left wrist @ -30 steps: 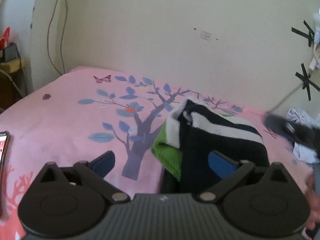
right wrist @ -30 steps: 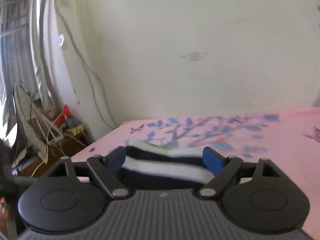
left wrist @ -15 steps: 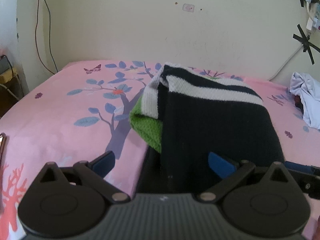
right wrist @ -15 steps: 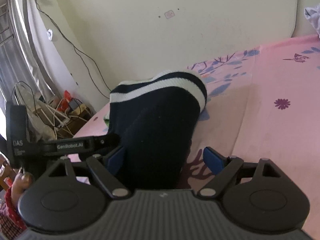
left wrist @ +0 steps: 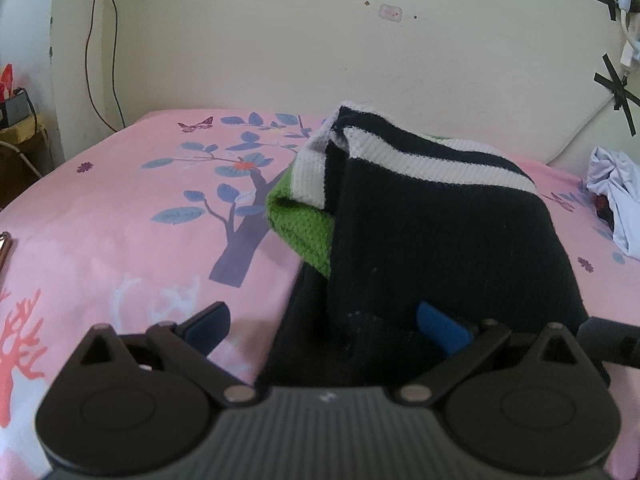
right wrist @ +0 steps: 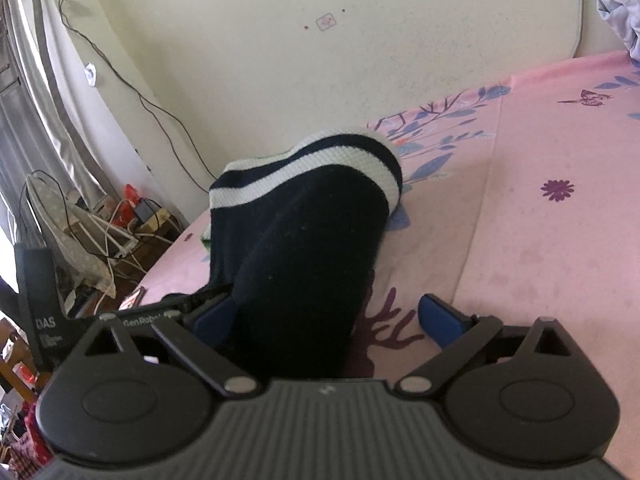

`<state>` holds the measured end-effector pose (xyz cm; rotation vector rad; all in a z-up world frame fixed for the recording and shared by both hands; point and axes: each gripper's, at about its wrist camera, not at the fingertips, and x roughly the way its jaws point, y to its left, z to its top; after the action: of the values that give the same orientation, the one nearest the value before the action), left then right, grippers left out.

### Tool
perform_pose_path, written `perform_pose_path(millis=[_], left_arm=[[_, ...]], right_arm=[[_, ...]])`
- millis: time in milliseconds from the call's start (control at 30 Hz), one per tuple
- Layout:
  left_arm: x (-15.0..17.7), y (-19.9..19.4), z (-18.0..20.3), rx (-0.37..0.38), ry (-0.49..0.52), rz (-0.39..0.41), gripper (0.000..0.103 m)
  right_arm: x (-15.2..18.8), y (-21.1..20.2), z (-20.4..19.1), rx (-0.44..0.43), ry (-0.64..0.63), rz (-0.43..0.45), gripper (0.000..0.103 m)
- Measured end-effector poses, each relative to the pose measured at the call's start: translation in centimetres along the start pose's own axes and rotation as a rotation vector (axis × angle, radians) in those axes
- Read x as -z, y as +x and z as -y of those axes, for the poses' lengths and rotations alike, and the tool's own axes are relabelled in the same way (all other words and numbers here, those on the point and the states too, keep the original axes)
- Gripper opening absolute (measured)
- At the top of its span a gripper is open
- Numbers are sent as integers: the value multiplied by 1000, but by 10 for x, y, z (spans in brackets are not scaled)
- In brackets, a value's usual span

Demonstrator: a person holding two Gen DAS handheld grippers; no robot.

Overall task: Fold small clothes
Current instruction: 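Press the folded navy sweater flat with both grippers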

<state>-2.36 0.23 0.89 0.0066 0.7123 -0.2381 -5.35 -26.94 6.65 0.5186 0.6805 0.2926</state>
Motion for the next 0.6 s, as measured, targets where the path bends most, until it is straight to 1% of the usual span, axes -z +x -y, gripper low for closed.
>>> perform_pose_path(millis=[367, 600], left_arm=[[2, 1, -2, 9, -21, 2, 103], [3, 1, -2, 5, -23, 5, 103]], right_arm=[[1, 2, 0, -7, -18, -5, 96], [1, 1, 3, -26, -1, 1, 97]])
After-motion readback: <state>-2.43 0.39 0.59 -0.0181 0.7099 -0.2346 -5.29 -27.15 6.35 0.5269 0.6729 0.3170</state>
